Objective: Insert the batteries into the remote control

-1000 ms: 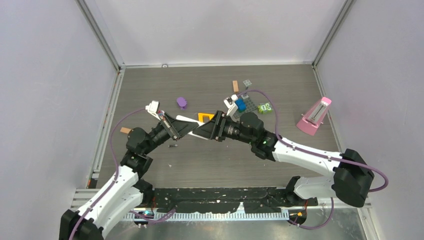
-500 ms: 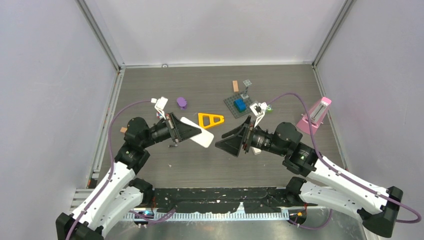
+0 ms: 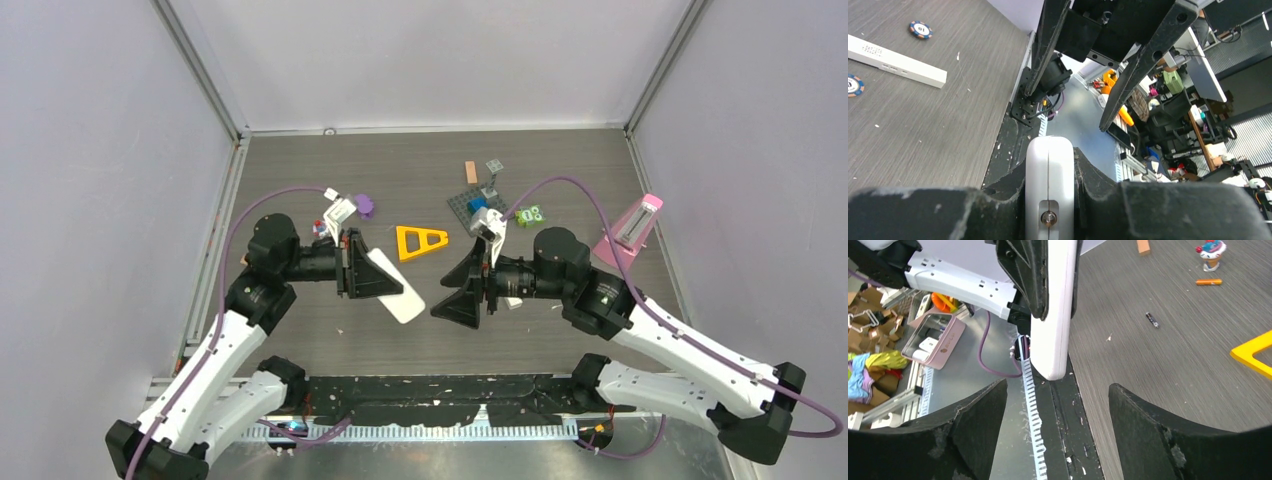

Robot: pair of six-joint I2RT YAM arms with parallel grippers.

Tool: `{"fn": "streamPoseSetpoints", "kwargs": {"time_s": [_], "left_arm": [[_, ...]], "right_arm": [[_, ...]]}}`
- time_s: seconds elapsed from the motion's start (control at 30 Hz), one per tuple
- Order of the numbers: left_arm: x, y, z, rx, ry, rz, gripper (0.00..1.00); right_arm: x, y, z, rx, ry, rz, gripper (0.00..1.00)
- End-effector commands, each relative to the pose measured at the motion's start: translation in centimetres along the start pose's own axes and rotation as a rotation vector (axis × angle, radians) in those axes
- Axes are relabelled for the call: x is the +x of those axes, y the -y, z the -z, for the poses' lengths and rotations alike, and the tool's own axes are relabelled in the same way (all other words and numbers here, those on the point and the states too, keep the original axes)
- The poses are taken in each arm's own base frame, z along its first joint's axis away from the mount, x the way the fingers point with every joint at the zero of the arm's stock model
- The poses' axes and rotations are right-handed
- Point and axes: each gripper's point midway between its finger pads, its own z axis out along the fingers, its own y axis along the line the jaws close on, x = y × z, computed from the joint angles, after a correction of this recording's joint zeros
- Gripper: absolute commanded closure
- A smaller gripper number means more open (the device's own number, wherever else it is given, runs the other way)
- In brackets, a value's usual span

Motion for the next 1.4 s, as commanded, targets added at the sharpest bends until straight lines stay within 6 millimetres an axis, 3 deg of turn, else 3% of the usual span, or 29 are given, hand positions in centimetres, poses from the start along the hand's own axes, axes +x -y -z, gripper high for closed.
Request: {"fn": "streamPoseSetpoints", "kwargs": {"time_s": [0.0,0.13,0.27,0.6,0.87,1.17,1.23,1.37], "left_arm": [[-0.1,2.0,0.5,0.054,-0.021,-0.079,1.00],[-0.3,2.2,0.6,0.059,0.006,-0.077,1.00],[-0.7,3.5,0.8,0.103,0.033,-0.115,1.00],[0.2,5.8,1.5,0.188,-0.049,-0.173,1.00],[0.8,6.5,2.0,0.214,-0.069,-0.191,1.00],[1.5,5.8,1.9,0.236,-0.111,-0.176,1.00],[1.5,5.8,1.8,0.240,-0.116,-0.187,1.00],[1.2,5.3,1.6,0.240,-0.120,-0.202,0.95]], "right_arm": [[-1.0,-2.1,-0.4,-0.121,-0.023,0.102,0.22],[-1.5,-2.9,-1.0,-0.151,-0.052,0.130,0.22],[-0.8,-2.1,-2.2,-0.116,-0.100,0.132,0.22],[-1.8,-2.3,-6.0,-0.104,-0.053,0.124,0.38],[-2.7,-1.4,-6.5,-0.039,-0.003,0.077,0.52],[-3.0,-0.6,-7.6,-0.018,0.015,0.089,0.55],[-3.3,-0.5,-7.6,-0.020,0.026,0.097,0.59],[-3.7,-0.3,-7.9,-0.035,0.030,0.096,0.76]]}}
